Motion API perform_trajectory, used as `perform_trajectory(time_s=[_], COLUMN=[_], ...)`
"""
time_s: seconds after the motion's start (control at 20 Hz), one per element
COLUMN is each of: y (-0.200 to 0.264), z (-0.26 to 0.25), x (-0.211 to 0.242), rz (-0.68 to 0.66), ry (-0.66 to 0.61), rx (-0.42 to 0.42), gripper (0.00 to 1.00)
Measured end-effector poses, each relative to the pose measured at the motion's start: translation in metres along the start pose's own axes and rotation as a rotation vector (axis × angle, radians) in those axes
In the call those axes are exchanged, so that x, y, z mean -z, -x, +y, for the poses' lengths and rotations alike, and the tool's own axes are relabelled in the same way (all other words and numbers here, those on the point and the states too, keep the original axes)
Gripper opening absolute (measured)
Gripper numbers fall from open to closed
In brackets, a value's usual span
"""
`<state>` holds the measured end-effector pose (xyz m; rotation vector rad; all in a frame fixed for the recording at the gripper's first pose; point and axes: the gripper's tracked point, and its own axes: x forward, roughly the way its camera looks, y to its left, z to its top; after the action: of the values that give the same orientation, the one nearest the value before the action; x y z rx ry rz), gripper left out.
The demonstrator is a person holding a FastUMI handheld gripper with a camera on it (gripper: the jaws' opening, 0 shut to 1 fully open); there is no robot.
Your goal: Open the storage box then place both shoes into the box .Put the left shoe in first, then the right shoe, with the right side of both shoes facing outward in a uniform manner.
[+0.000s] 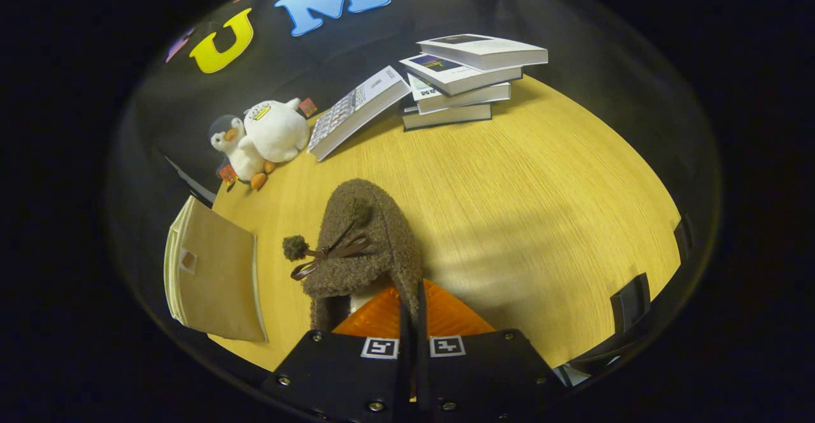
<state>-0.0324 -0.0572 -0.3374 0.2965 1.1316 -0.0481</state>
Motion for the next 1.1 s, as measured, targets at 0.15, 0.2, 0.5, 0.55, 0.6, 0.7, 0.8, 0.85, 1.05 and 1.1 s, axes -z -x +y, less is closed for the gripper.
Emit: perform_trajectory(time_s=[0.15, 0.2, 0.5, 0.55, 0.6, 0.7, 0.8, 0.85, 1.05, 1.1], y=[0.016, 0.023, 0.044, 0.046, 0.047, 0.047, 0.046, 0.045, 0.039, 0.037], z=[0.044, 0.059, 0.143, 0.156, 0.166, 0.193, 0.216, 0.228, 0.280, 0.288], x=[-0.013, -0.018, -0.032, -0.032, -0.031, -0.031, -0.028, -0.026, -0.012, -0.008], rz=[-0.024, -0.034, -0.064, -0.065, -0.066, -0.070, -0.071, -0.070, -0.047, -0.047], ry=[-0.024, -0.028, -0.037, -0.034, -0.032, -0.028, -0.030, -0.033, -0.032, -0.024], rx=[-0.056, -0.077, -0.163, -0.174, -0.184, -0.209, -0.227, -0.239, -0.298, -0.305], gripper=[0.04, 0.04, 0.04, 0.04, 0.04, 0.04, 0.04, 0.04, 0.03, 0.03])
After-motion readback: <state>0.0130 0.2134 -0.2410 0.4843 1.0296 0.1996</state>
